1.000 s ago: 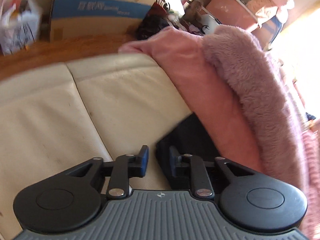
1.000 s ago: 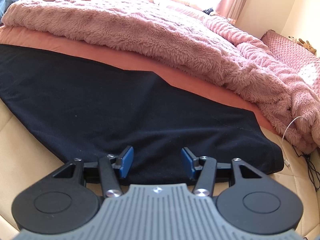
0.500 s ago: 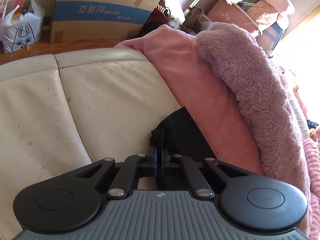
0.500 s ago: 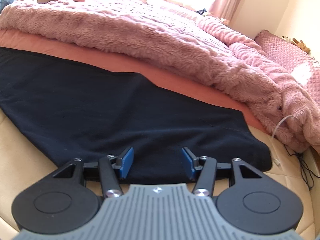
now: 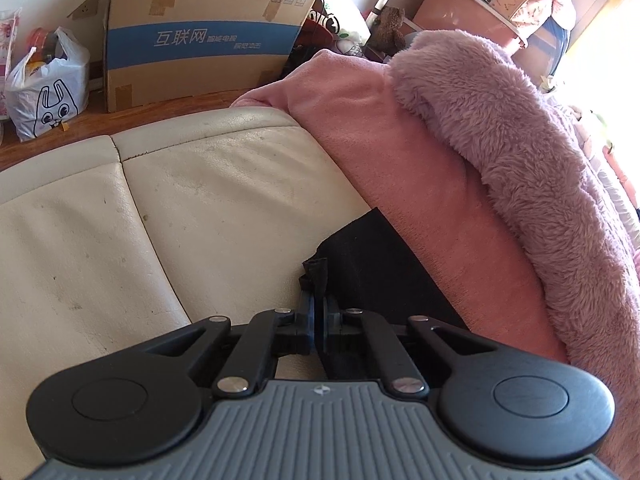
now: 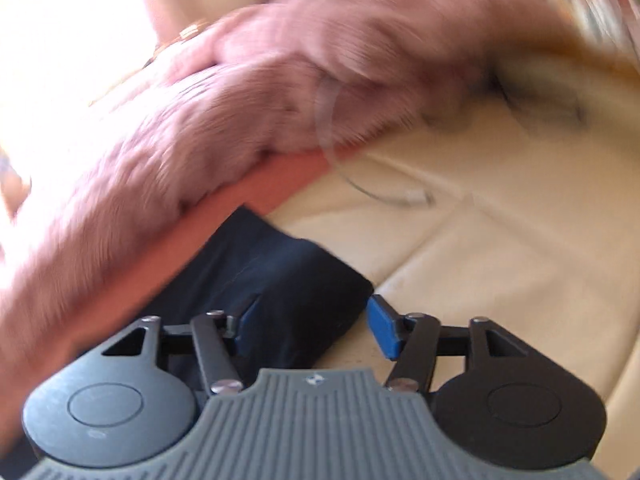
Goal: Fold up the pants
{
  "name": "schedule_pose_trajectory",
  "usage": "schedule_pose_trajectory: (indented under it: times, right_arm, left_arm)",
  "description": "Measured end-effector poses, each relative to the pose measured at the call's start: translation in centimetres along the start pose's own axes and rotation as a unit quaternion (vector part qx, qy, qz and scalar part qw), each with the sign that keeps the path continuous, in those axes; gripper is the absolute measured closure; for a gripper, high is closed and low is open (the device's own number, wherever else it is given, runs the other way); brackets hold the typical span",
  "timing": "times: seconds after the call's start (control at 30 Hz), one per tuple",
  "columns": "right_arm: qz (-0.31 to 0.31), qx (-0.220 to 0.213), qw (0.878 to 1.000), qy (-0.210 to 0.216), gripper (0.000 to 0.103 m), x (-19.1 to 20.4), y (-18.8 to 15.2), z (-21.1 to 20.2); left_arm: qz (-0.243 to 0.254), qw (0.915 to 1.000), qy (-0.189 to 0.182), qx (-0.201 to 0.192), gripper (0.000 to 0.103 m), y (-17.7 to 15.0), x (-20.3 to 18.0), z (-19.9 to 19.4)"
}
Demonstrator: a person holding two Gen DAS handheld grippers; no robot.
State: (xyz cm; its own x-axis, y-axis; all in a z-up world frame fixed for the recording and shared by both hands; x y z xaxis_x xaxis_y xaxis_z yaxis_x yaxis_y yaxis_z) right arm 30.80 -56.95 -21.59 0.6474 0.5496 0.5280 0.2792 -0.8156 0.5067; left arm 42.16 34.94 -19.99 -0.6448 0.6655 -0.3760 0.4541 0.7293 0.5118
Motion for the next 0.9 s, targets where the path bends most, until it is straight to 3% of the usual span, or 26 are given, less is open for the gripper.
schedule_pose_trajectory:
  times: [0.1, 0.2, 0.27, 0.33, 0.63, 0.9]
  right_arm:
    - [0.113, 0.005, 0.992, 0.048, 0.040, -1.4, 0.0, 1.1]
    - [0.138, -0.006, 0.989, 0.061, 0.045, -1.6, 0.1, 1.8]
    - [0.132, -0.008, 0.990, 0.041, 0.083, -1.8, 0.1, 2.2]
    - [0.129, -0.014, 0.991, 0.035, 0.097, -2.3, 0.1, 1.9]
    - [0.043, -0.022, 0.998, -0.027, 0.101, -3.1, -2.2, -3.9]
    - [-0.007, 0.031, 0.998, -0.054, 0.100, -5.0, -7.3, -10.1]
  left_arm:
    - [0.007, 1.0000, 0.006, 0.002, 0.100, 0.0, -0.1, 0.1]
    - [0.012, 0.9999, 0.010, 0.004, 0.100, 0.0, -0.2, 0.1]
    - [0.017, 0.9997, 0.015, 0.004, 0.100, 0.1, -0.2, 0.0]
    - [0.025, 0.9992, 0.030, 0.001, 0.100, 0.2, 0.0, -0.2]
    - [-0.002, 0.9986, 0.054, -0.004, 0.100, 0.1, 5.3, -4.0]
    - [-0.002, 0.9969, 0.078, -0.013, 0.101, -0.1, 12.6, -9.9]
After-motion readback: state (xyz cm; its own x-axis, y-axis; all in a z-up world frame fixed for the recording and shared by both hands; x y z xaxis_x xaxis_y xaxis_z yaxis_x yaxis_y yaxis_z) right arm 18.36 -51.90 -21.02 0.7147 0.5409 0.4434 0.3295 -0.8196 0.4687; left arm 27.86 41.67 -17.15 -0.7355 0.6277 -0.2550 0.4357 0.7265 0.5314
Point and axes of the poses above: each gripper's, at about its wrist camera, not at the fingertips, and z roughly the way its jaws point, x to its left, y to its top, the point moved 9 cm from there along z, roughly the way its jaws point, and after that the axes turned 2 degrees about z, right-handed, at the moved point
